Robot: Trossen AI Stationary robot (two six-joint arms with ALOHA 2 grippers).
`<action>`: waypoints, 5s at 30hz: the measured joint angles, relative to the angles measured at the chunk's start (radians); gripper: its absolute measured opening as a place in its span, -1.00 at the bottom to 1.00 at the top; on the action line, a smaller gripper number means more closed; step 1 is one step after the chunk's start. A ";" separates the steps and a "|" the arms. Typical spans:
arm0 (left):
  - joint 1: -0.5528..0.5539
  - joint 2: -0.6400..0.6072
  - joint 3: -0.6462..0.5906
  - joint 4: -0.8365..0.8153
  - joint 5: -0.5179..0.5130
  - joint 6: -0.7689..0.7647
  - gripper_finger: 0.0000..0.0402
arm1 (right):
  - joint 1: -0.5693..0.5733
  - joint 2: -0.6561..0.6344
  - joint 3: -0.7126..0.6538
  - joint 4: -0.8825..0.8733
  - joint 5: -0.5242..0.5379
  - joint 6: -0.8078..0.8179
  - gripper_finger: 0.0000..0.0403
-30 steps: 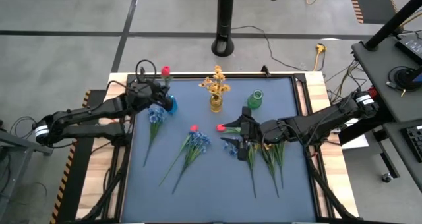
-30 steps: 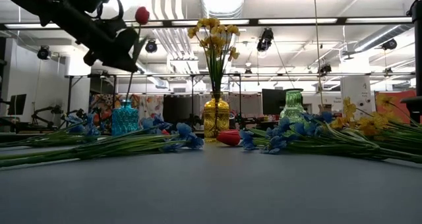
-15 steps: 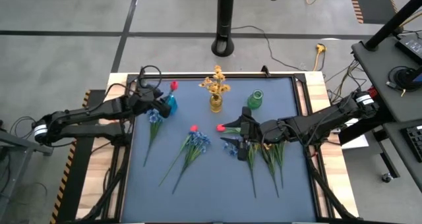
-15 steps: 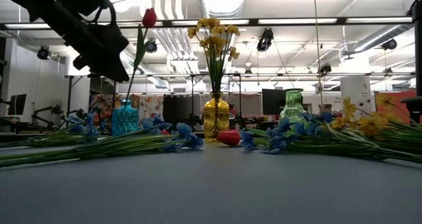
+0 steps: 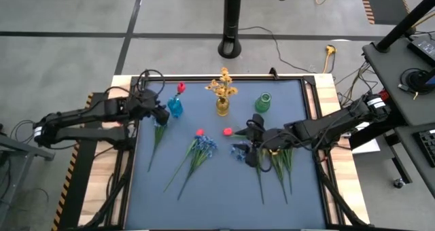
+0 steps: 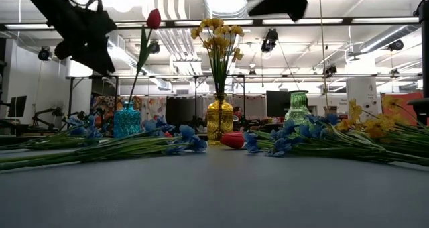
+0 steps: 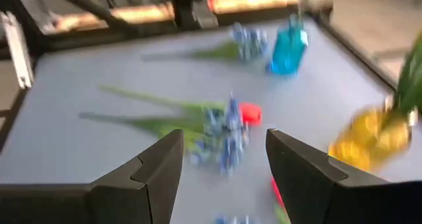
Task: Sort flowers into vase by color
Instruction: Put the left red tulip into the blue vase
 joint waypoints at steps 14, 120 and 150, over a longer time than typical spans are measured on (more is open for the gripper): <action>-0.583 0.028 0.032 0.010 -0.039 -0.276 -0.28 | -0.007 0.000 0.000 -0.355 -0.052 0.308 0.04; -0.766 0.435 0.052 0.839 -0.140 0.243 -1.00 | 0.161 0.024 -0.075 0.137 0.084 0.012 0.04; -0.447 0.042 -0.374 1.670 -0.026 1.094 -1.00 | 0.161 0.147 -0.093 0.436 0.080 -0.180 0.04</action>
